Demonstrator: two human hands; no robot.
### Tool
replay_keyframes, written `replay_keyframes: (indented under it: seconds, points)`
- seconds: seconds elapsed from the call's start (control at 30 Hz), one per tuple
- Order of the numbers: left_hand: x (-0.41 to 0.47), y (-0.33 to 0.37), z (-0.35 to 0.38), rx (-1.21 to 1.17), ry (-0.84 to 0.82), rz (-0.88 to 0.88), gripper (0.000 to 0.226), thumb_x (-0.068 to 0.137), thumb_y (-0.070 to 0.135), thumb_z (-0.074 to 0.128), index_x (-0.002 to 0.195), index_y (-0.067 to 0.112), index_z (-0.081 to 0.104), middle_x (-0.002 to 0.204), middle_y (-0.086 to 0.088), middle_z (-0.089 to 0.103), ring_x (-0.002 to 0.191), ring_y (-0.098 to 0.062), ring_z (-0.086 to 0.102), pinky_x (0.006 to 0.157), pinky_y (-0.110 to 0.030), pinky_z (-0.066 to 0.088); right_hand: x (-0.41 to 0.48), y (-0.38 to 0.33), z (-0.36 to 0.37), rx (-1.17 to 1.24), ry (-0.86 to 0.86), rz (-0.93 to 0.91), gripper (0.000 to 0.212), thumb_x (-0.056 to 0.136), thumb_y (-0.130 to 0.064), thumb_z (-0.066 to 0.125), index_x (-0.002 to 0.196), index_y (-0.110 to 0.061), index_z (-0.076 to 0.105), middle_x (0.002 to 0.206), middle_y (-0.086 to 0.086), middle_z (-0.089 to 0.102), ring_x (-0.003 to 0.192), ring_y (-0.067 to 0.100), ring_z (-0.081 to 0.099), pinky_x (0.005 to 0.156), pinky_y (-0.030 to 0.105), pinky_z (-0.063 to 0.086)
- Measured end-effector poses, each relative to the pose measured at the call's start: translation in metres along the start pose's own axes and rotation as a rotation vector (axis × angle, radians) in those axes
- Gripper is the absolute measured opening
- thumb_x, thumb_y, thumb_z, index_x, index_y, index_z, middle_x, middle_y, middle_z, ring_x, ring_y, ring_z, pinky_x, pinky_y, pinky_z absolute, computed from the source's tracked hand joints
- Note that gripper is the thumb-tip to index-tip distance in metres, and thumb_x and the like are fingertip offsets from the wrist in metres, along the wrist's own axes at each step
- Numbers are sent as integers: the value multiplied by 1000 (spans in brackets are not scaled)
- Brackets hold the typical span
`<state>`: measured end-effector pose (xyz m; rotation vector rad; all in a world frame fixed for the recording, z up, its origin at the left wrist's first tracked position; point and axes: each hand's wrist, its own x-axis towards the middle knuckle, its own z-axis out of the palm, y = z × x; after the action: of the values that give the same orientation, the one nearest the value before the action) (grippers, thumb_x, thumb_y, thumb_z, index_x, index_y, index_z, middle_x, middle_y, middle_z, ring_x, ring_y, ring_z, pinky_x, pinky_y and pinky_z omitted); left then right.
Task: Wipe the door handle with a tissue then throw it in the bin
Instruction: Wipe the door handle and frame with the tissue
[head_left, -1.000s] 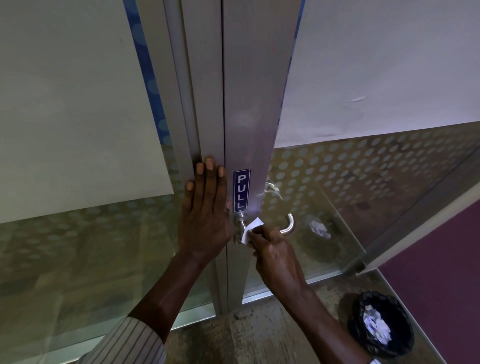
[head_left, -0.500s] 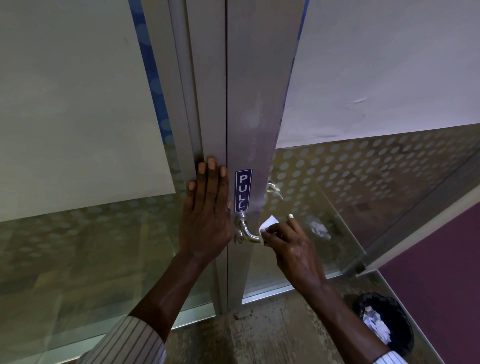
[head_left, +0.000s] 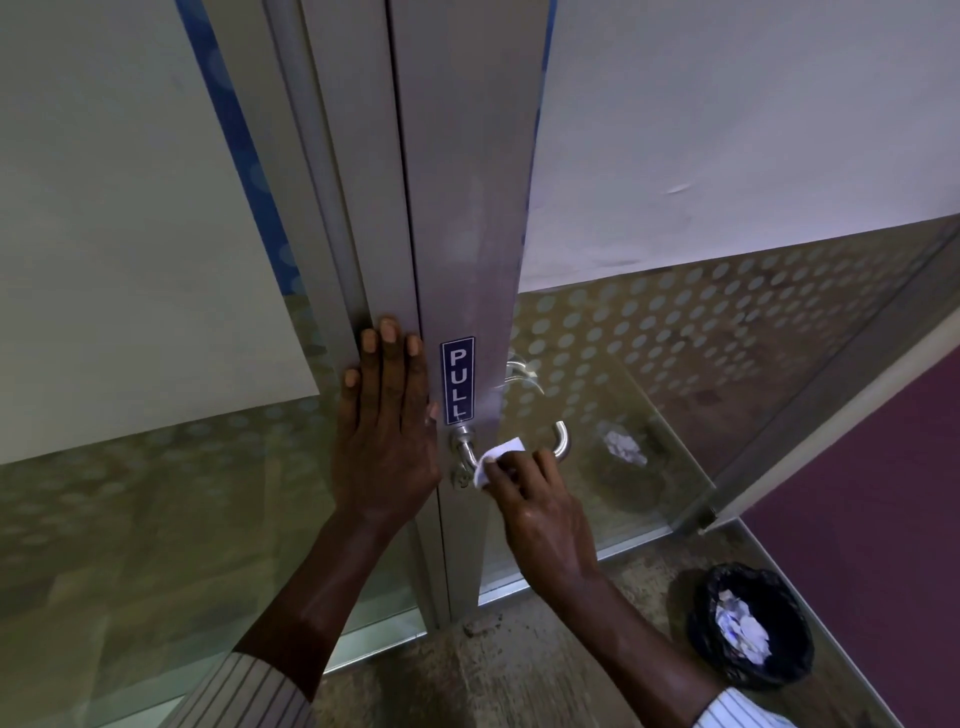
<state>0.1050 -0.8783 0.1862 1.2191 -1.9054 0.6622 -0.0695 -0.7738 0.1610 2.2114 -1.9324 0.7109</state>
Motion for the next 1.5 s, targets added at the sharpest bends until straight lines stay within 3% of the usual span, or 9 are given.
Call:
replay_keyframes:
  seconds: [0.17, 0.5, 0.67, 0.8, 0.93, 1.1, 1.2, 1.33, 1.5]
  points:
    - [0, 0, 0, 30, 2, 9, 96, 108, 25, 55, 179, 8, -6, 188, -14, -18, 177, -27, -16, 144, -41, -12, -4, 36, -5, -2, 128, 124, 54, 71, 21, 77, 117, -8, 78, 115, 8, 74, 95, 30, 63, 58, 35, 57]
    - [0, 2, -2, 47, 5, -3, 102, 105, 23, 61, 179, 9, -8, 187, -13, -20, 177, -27, -17, 144, -41, -12, 21, 46, -9, 183, 288, 430, 16, 97, -6, 72, 110, -6, 82, 103, 16, 75, 93, 36, 66, 77, 43, 55]
    - [0, 4, -3, 37, 1, -10, 104, 104, 21, 62, 179, 9, -8, 187, -13, -20, 177, -27, -18, 144, -41, -11, 36, 55, -7, 939, 226, 899, 17, 102, -17, 70, 100, -11, 85, 87, 9, 84, 80, 17, 79, 84, 42, 64]
    - [1, 4, -1, 38, 12, -10, 104, 104, 21, 63, 179, 9, -7, 188, -13, -20, 177, -27, -17, 144, -42, -10, 27, 60, -6, 1441, 196, 1005, 21, 104, -7, 64, 107, 7, 79, 101, 24, 82, 95, 23, 79, 88, 37, 62]
    - [0, 4, 1, 30, 29, -10, 101, 104, 21, 60, 180, 9, -6, 188, -13, -18, 178, -28, -15, 144, -42, -10, 10, 52, -4, 1683, 86, 1059, 28, 109, -6, 53, 112, -2, 81, 118, 17, 81, 107, 21, 74, 98, 34, 57]
    - [0, 3, 3, 10, 33, -12, 98, 105, 22, 56, 180, 9, -6, 188, -12, -18, 178, -27, -15, 144, -42, -11, -6, 26, 10, 1897, 58, 1095, 24, 101, -6, 62, 98, -6, 86, 104, 13, 83, 99, 21, 78, 109, 43, 55]
    - [0, 2, 4, 15, 36, -7, 97, 106, 23, 56, 180, 9, -6, 188, -13, -17, 178, -27, -15, 144, -42, -11, -6, 21, 15, 1966, 70, 1057, 26, 95, -18, 67, 107, -3, 83, 111, 16, 81, 105, 24, 75, 112, 44, 54]
    - [0, 2, 2, 16, 24, -6, 100, 106, 23, 59, 180, 9, -6, 188, -12, -18, 178, -27, -15, 144, -41, -10, 2, 35, 7, 1933, 184, 990, 36, 110, -17, 50, 129, 4, 71, 129, 20, 77, 121, 25, 74, 108, 39, 54]
    - [0, 1, 3, 15, 7, 1, 98, 107, 23, 57, 179, 9, -7, 188, -12, -18, 177, -26, -16, 144, -41, -11, 19, 50, 0, 1709, 331, 1030, 25, 105, -1, 59, 125, 8, 72, 114, 19, 81, 100, 25, 78, 101, 38, 63]
